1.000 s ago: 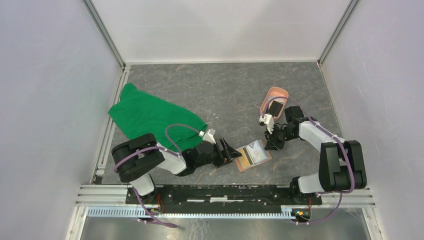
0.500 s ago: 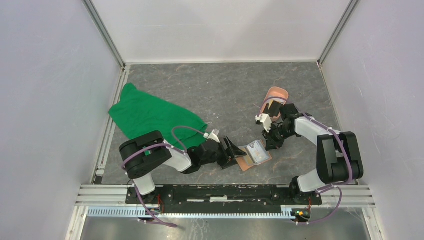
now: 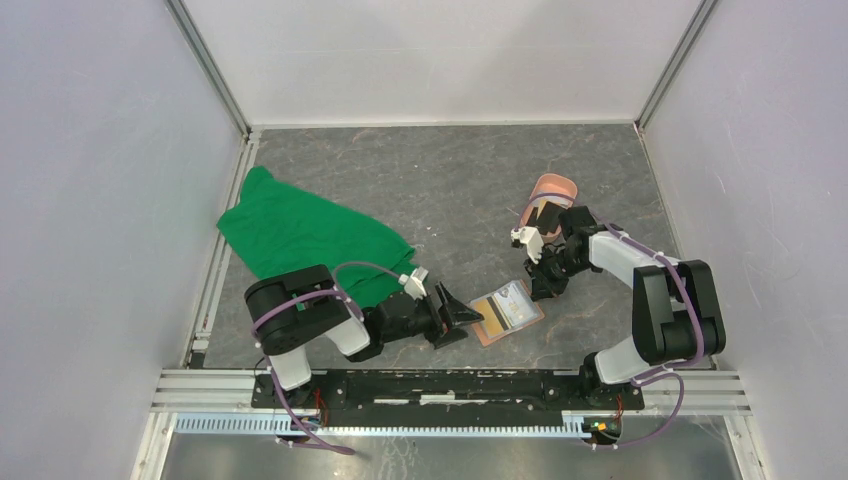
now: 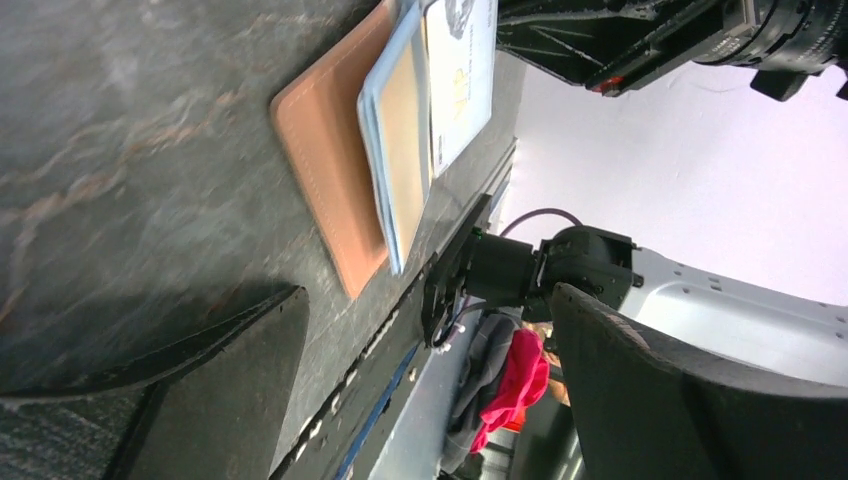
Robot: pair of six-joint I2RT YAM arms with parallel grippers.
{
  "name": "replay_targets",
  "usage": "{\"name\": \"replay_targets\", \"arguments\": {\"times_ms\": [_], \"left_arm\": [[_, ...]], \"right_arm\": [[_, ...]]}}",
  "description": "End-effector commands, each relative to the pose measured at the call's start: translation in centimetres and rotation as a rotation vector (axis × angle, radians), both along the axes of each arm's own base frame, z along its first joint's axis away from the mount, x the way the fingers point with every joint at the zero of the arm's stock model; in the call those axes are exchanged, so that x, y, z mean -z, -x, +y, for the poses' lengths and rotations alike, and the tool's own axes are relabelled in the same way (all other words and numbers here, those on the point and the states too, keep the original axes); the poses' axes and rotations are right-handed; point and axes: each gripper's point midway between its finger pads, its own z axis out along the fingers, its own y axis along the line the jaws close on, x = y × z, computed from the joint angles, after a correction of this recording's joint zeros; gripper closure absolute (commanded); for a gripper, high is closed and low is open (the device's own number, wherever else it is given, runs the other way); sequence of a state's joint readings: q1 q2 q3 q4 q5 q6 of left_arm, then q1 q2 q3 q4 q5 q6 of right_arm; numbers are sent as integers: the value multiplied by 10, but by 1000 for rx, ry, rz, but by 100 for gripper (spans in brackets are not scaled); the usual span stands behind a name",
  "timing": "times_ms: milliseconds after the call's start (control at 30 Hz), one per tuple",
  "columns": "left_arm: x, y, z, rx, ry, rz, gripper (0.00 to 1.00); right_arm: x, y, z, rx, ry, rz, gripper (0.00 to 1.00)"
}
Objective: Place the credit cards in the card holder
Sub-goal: Close the card holder at the center of the board.
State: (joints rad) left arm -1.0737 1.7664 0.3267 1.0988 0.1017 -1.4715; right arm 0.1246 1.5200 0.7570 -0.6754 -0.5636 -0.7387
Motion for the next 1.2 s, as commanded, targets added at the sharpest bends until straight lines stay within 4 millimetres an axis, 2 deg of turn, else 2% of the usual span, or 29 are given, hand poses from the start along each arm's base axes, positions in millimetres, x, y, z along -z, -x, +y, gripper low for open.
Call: {"name": "replay_targets", "arguments": {"times_ms": [0, 100, 267, 500, 600, 867, 1033, 1167], "left_arm": [[30, 18, 29, -21, -53, 106, 0], [32, 20, 32, -31, -57, 129, 0], [40, 18, 15, 2, -83, 152, 1], [65, 12, 6, -12, -116, 189, 7], [59, 8, -1, -11, -51, 163, 8], [10, 2, -26, 44, 231, 18, 14], [-11, 6, -38, 119, 294, -86, 14], [-14, 3, -37, 110, 286, -127, 16]], "right_arm": [[35, 15, -21, -31, 142, 51, 85], [37, 17, -21, -33, 150, 61, 85], [39, 20, -19, -47, 150, 77, 85], [38, 20, -14, -59, 144, 76, 85], [38, 21, -13, -67, 148, 80, 85], [40, 22, -12, -70, 154, 84, 85], [39, 21, -11, -71, 154, 81, 86], [39, 20, -11, -70, 153, 77, 85]]}}
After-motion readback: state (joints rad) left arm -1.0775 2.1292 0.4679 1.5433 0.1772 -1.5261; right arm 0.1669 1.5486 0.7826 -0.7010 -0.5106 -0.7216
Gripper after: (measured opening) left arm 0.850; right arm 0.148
